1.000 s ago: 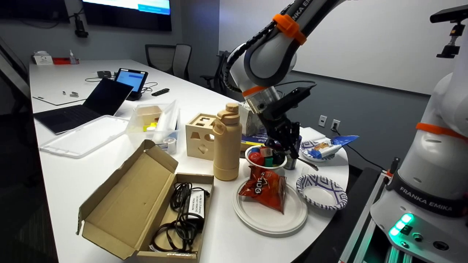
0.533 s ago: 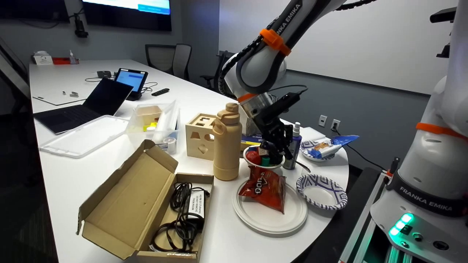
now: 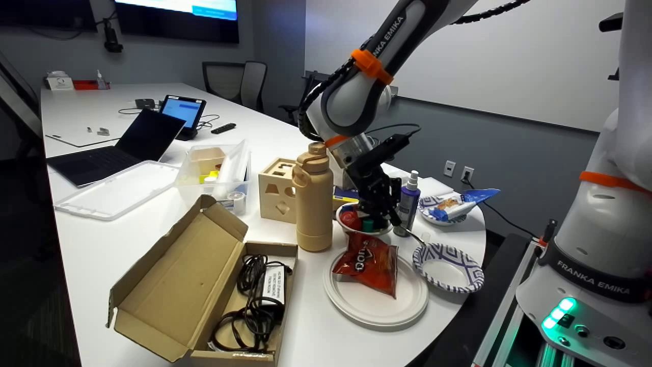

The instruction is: Pick up the silver spoon and use it to stir the items in the white bowl

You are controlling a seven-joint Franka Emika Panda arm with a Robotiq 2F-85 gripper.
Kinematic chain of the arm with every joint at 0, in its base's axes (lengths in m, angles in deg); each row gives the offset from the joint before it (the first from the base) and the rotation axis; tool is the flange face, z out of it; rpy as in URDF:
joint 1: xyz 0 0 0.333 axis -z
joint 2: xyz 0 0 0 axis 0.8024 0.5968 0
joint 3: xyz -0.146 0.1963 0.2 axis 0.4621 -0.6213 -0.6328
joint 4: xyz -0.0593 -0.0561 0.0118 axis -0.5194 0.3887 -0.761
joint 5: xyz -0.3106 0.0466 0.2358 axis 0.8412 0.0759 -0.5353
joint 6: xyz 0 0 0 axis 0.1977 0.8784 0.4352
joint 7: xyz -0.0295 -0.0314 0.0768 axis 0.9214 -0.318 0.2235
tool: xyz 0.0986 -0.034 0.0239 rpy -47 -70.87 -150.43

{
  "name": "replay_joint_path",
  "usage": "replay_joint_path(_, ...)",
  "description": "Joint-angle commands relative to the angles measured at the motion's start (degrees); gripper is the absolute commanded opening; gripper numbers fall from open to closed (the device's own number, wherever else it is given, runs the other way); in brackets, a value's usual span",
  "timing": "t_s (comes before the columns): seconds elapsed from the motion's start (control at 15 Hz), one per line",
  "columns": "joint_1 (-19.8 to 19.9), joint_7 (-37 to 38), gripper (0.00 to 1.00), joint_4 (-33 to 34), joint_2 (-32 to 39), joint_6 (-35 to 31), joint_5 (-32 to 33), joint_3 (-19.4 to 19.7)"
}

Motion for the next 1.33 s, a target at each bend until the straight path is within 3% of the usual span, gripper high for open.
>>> replay_joint_path(0.0, -0.6, -2.57, 0.01, 0.7, -1.04, -1.28, -2.97, 0.59)
replay_joint_path(0.47, -0.19, -5.86, 0.01, -1.89, -6.06, -5.9, -8.34, 0.67)
replay_joint_path(0.73, -0.44, -2.7, 0.01, -2.86, -7.84, -4.61, -5.73, 1.65)
replay_joint_path(1.27, -0.82, -3.77, 0.01, -3.29, -2.68, -4.34, -6.24, 1.38)
